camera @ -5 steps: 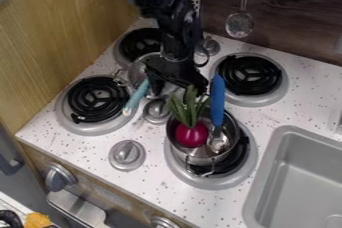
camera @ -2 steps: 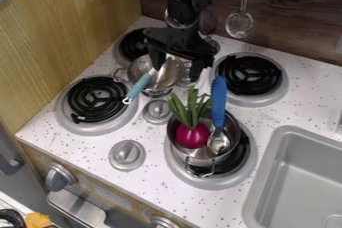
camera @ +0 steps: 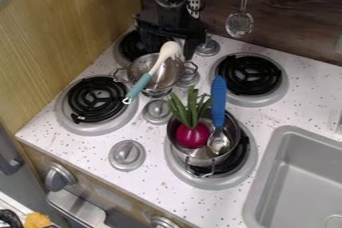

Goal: Move the silver pot in the middle part of the burner

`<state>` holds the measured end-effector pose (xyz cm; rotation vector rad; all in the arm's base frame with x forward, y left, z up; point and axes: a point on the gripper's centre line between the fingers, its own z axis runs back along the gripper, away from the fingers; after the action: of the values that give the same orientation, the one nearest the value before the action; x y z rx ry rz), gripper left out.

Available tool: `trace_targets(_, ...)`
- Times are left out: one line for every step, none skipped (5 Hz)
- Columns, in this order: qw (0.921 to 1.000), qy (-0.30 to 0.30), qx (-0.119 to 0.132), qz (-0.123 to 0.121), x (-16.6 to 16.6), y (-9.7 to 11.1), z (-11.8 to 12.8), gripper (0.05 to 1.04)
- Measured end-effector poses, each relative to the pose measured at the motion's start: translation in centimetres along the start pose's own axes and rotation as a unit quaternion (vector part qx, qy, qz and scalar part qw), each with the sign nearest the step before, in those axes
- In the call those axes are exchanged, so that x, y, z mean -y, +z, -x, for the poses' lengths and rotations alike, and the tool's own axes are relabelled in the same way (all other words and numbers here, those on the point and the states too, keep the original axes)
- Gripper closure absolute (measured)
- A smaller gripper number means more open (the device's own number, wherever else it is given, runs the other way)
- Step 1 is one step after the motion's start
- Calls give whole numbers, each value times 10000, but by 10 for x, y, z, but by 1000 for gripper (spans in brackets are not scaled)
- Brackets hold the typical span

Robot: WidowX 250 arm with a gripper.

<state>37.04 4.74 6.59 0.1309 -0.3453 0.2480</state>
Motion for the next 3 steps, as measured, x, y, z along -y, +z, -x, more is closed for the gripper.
trace_targets(9988, 245, 395, 135, 12, 1, -11, 83)
trace_targets(9982, 361, 456, 118, 26, 4, -10, 83)
trace_targets(9982, 385, 433, 145, 31, 1, -9, 83)
